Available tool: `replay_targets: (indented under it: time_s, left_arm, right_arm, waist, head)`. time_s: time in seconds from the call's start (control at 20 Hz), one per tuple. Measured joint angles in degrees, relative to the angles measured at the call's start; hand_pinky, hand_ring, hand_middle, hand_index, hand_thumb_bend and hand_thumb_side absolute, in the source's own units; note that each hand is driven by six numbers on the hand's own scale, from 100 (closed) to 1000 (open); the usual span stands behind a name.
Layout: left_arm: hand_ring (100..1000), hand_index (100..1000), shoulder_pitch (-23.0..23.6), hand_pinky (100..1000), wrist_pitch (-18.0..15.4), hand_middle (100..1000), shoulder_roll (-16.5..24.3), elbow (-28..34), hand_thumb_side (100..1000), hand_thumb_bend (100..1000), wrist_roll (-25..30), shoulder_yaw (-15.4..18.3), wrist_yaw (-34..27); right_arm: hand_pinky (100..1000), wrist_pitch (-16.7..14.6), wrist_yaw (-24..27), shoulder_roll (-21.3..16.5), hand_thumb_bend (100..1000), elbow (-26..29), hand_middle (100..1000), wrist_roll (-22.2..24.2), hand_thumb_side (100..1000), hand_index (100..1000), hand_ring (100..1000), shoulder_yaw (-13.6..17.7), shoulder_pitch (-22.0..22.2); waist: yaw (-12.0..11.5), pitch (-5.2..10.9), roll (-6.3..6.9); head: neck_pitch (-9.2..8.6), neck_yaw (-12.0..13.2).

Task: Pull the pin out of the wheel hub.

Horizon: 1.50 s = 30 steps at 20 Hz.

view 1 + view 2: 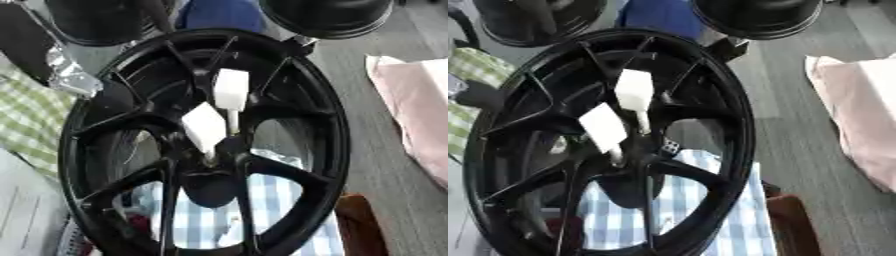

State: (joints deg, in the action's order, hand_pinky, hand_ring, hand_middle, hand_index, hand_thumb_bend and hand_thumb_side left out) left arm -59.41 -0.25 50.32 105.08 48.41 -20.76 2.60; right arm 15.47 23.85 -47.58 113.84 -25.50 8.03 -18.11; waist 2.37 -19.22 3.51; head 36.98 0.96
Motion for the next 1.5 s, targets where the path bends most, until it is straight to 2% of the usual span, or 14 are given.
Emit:
replay_targets:
  time_s: [0.25, 0.45, 0.7, 0.95, 1.25, 1.5]
  left_arm:
    - [670, 833, -1.19, 827, -0.16, 747, -1.17, 0.21, 516, 624, 0.42, -1.64, 0.82]
    - [669, 826, -0.90, 823, 0.42, 739, -1.16, 3.07, 498, 632, -1.54, -1.95, 1.11]
    - [690, 828, 1.29, 822, 3.78, 747, 0.53, 7.95, 473, 636, -6.00, -2.03, 1.71]
    - [691, 825, 1.98, 820, 5.62, 752, 1.19, 8.71, 459, 626, -8.48, -2.75, 4.60]
    - [687, 851, 1.98, 819, 6.28, 777, 1.18, 8.92, 455, 615, -8.34, -3.56, 7.08]
    - [762, 830, 1.89, 830, 7.71, 775, 0.95, 8.92, 442, 600, -6.76, -4.31, 7.54]
  right_arm:
    - [832, 0.17, 0.01, 0.00, 100, 0.00, 717, -0.28, 777, 728, 590, -0.29, 0.00]
    - [832, -0.04, -0.01, 0.00, 100, 0.00, 717, -0.48, 776, 728, 590, -0.29, 0.30]
    - [831, -0.76, -0.49, 0.01, 100, 0.00, 716, -0.82, 782, 727, 589, -0.27, 1.39]
    - [829, -1.21, -0.90, 0.20, 100, 0.00, 716, -1.13, 785, 724, 589, -0.24, 2.21]
    - [827, -1.70, -1.46, 0.47, 100, 0.00, 716, -1.63, 788, 720, 588, 0.07, 2.93]
    - [827, -1.68, -1.53, 0.73, 100, 0.00, 715, -1.89, 791, 718, 587, 0.07, 3.08]
  waist:
    - [0.13, -0.08, 0.33]
    - [0.59, -0.40, 1.00]
    - [0.44, -0.82, 1.71]
    - [-0.02, -1.79, 1.89]
    - [-0.05, -2.49, 2.01]
    - [-0.43, -2.70, 2.05]
  head:
    - [-0.69, 0.00]
    - [-0.87, -0.03]
    - [-0.87, -0.02]
    - [-0.87, 0.20]
    - [-0.87, 0.48]
    - [-0.87, 0.49]
